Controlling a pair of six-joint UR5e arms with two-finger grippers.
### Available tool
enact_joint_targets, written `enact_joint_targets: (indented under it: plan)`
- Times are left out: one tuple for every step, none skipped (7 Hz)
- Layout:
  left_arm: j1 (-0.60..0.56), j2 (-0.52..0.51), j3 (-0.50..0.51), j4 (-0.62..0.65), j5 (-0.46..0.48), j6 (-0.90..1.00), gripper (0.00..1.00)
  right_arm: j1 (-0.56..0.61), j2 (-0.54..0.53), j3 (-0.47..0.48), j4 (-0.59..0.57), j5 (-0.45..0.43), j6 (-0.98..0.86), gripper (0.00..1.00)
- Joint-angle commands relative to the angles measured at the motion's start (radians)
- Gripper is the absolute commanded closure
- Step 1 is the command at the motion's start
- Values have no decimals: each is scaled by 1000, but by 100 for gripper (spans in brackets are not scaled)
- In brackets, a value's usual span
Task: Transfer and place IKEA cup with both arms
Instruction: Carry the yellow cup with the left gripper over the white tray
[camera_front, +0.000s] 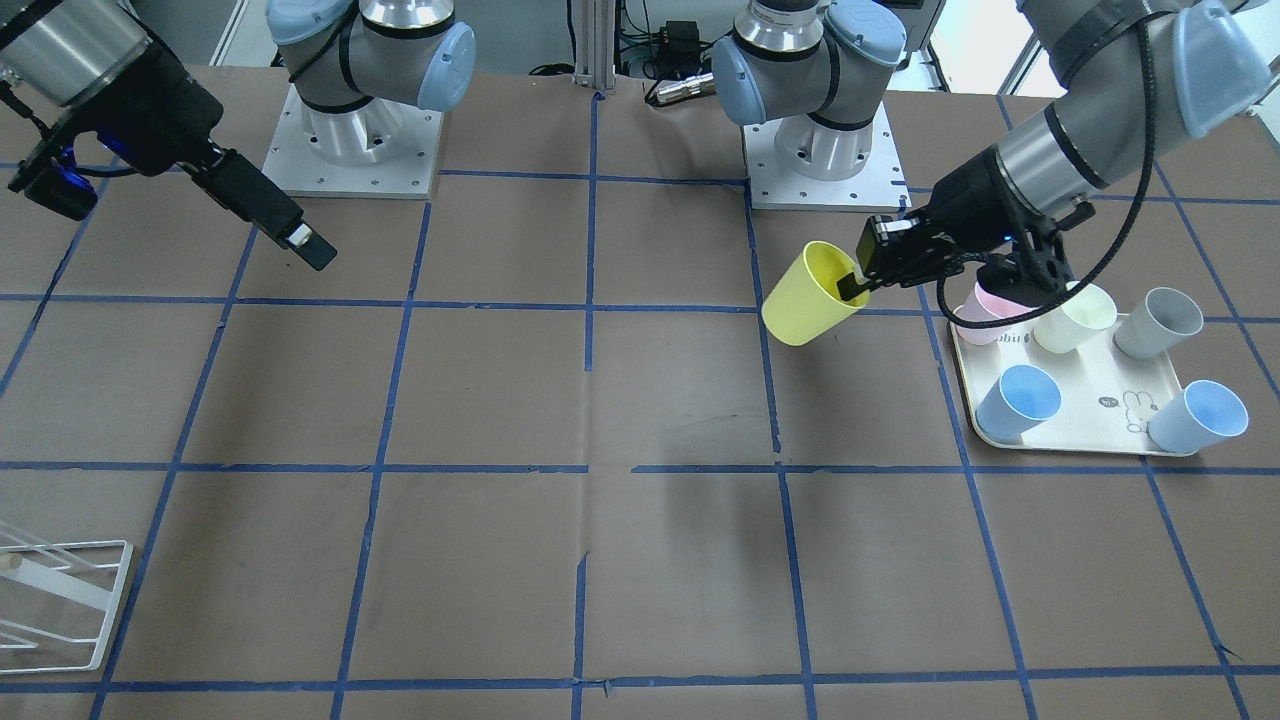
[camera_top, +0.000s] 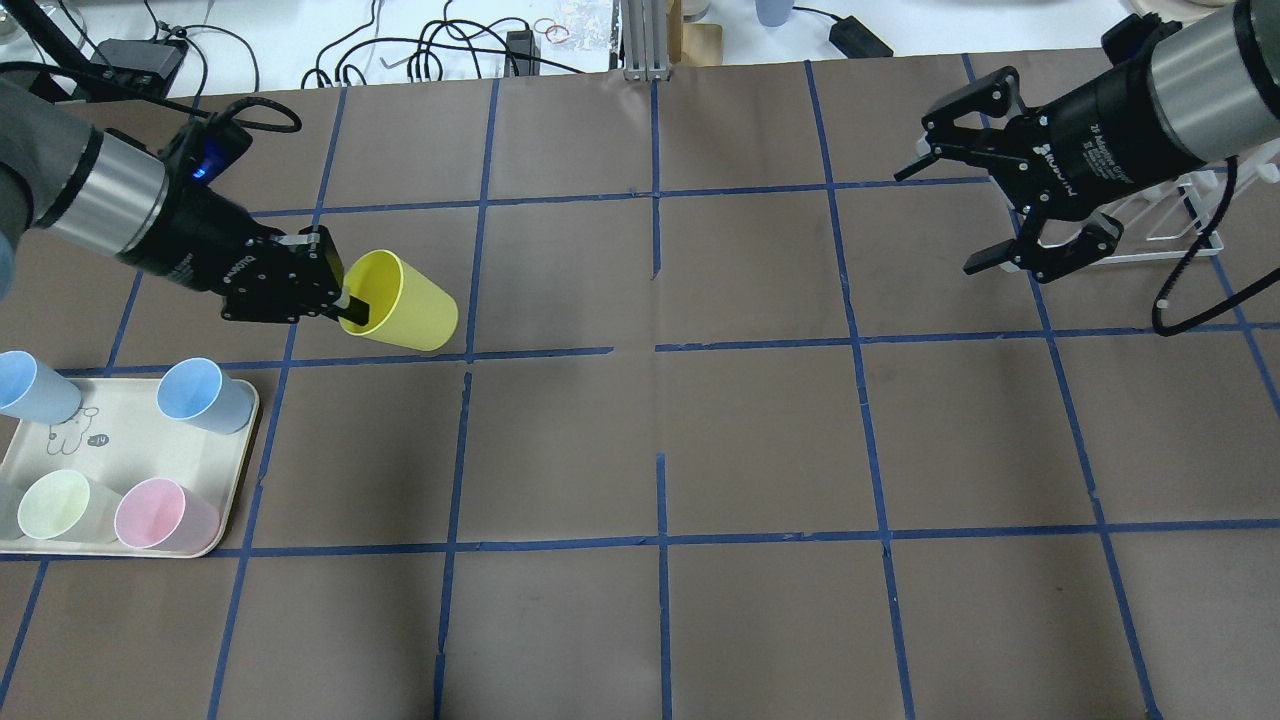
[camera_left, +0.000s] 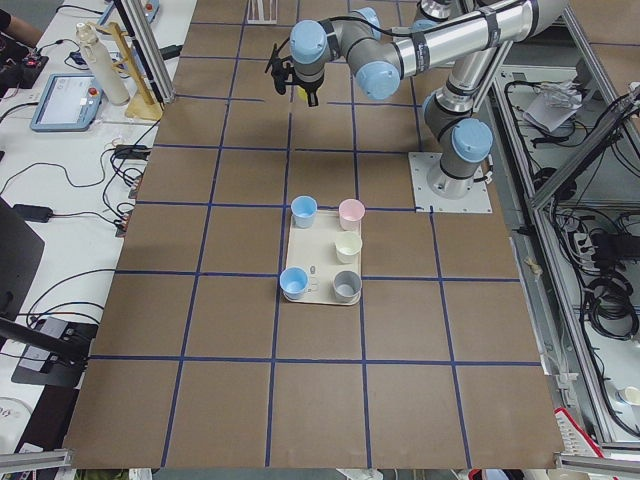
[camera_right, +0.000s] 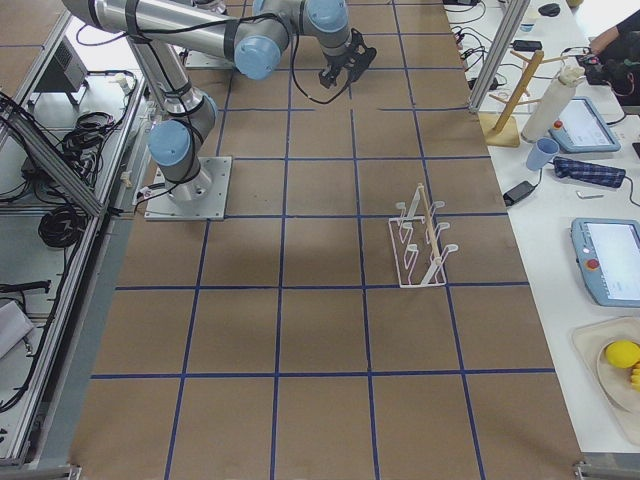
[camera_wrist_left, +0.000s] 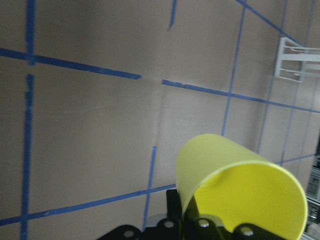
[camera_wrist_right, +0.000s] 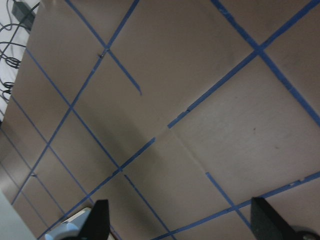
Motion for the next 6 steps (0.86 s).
enact_joint_targets:
  plan:
    - [10,-57,109,7,329,39,100,118,-5,-44,64,-300,-9,0]
    - [83,-103,139,9,353,125,100,180,-2,-42,67,-401,-59,0]
    - [191,-141,164,6,354,257,100,197,-7,-33,69,-415,-195,0]
    - [271,-166,181,9,355,383,100,199,-17,-32,76,-418,-284,0]
    - [333,-207,207,29,352,544,100,204,-10,-15,88,-436,-311,0]
    - [399,-262,225,46,351,648,100,204,-16,20,73,-445,-310,0]
